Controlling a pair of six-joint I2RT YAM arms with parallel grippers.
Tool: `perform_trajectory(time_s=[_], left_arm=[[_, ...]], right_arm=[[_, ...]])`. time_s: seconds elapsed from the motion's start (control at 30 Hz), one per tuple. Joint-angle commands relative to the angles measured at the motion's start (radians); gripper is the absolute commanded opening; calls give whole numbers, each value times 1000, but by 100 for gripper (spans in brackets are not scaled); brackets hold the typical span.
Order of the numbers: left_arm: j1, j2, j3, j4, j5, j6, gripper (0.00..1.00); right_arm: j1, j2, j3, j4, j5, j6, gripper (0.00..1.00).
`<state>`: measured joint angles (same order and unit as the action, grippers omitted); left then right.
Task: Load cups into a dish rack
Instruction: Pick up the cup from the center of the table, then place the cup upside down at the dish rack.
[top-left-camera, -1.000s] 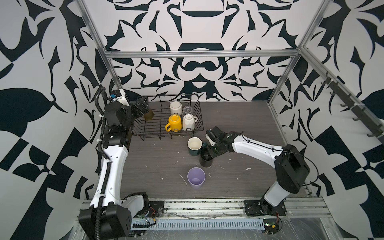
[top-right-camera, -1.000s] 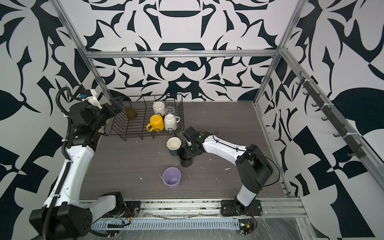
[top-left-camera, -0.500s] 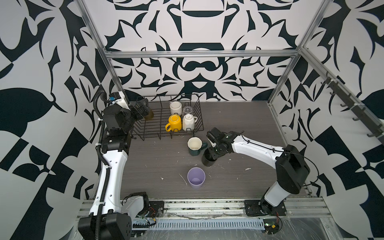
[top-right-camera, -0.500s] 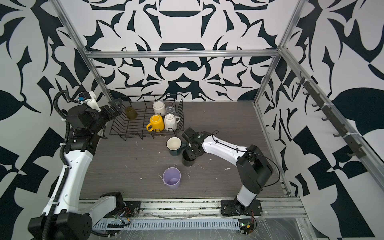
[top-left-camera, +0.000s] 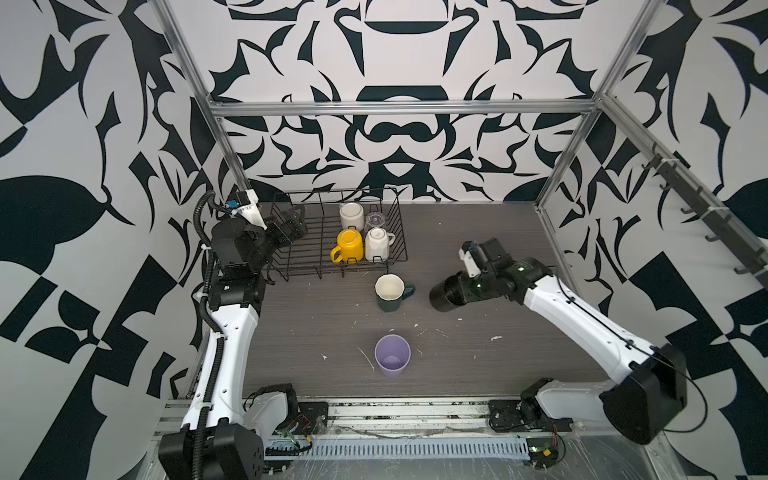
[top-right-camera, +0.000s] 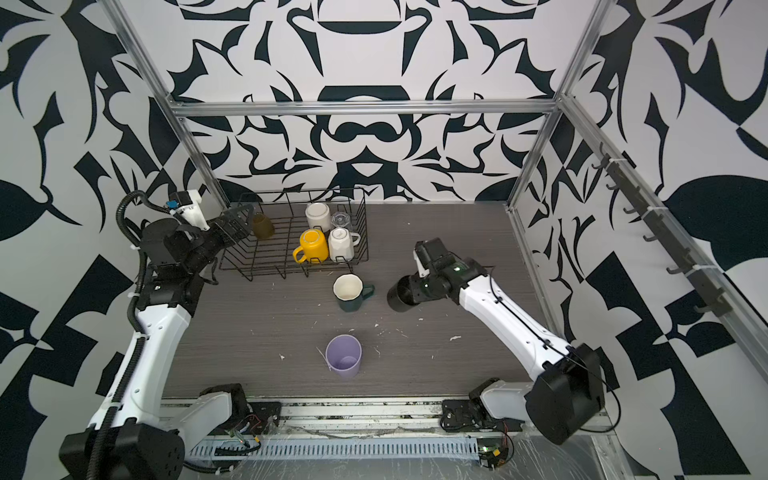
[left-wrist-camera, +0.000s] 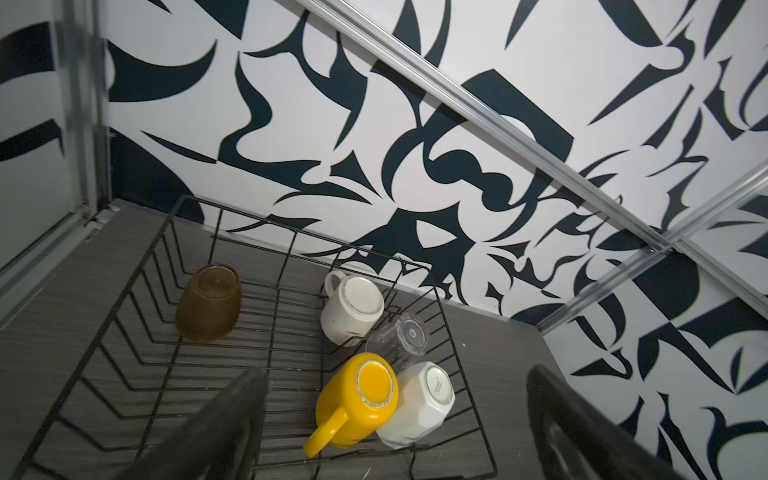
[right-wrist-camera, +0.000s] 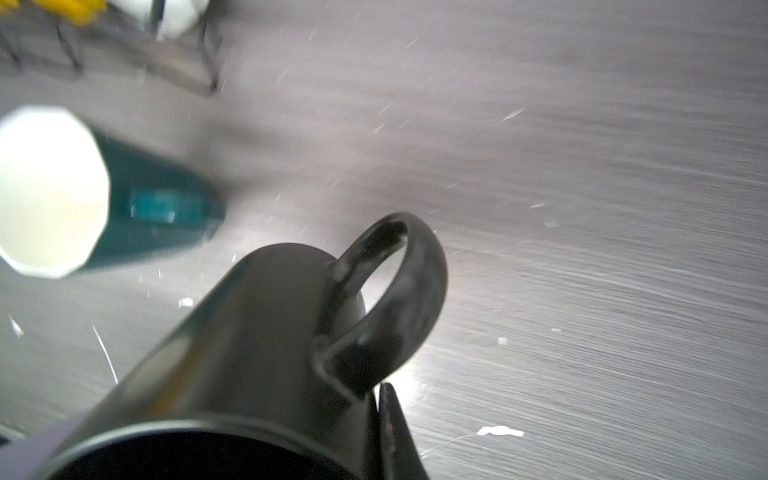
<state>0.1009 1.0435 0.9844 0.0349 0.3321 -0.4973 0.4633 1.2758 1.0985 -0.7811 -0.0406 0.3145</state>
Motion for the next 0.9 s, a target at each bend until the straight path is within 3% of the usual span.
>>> perform_trajectory(time_s=[0.0,0.27,0.53,0.87], left_arm=[[2,-26,-64,190,137,-38,100],[-61,28,-139,413,390,-99,100],[-134,52,-207,517,498,-95,99],[-159,162,-312,1046,658,-345,99]], right_arm=[[-37,-42,70,67,-149,-23,0],[-58,-84,30,440,-431,-35,0],[-57,-50,20,660,-610,-32,0],[-52,-47,-40,943,-812,5,0]])
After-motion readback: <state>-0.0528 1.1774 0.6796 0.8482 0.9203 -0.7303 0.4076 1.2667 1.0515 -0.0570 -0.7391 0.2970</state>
